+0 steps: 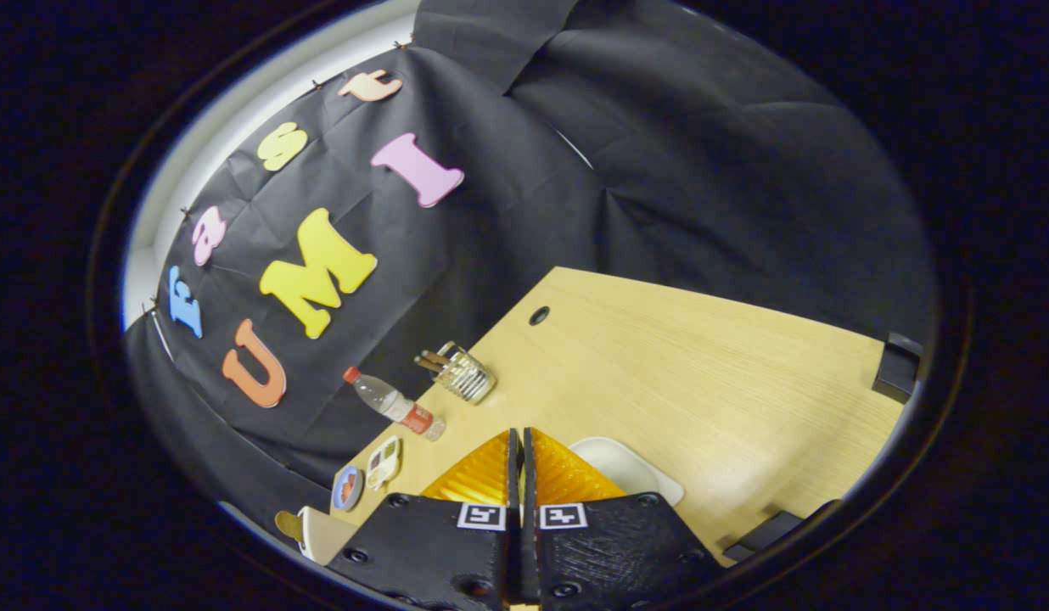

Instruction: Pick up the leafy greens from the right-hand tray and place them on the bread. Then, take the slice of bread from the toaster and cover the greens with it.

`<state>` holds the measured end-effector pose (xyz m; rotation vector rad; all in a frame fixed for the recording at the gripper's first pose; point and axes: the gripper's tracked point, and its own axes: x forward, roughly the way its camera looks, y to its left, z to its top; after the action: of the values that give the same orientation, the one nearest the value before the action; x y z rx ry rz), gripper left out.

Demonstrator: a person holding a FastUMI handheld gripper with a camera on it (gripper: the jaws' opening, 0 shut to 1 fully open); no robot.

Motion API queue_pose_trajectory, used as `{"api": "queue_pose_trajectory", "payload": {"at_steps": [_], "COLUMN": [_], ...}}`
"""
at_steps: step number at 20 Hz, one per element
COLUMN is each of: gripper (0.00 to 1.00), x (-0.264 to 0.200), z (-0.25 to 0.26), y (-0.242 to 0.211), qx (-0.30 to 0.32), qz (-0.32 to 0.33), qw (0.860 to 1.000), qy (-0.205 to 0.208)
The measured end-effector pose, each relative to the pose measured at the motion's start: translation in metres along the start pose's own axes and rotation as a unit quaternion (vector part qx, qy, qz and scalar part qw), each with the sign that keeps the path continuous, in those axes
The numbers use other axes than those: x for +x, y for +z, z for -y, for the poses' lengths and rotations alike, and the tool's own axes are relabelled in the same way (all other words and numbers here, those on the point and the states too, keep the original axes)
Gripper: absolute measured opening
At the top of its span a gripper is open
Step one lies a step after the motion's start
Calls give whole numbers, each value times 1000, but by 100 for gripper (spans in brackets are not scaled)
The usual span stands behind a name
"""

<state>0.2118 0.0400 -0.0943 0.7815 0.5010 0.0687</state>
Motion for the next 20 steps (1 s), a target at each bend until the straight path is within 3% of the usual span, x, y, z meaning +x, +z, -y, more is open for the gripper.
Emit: {"api": "queue_pose_trajectory", "payload": {"at_steps": [11, 20], "gripper": [0, 0], "x": [-26, -9], "z": [-151, -205], "y": [-97, -191], "qx": [-35, -23], "qz": [-47, -100], "qw": [992, 983], "qy": [110, 152]}}
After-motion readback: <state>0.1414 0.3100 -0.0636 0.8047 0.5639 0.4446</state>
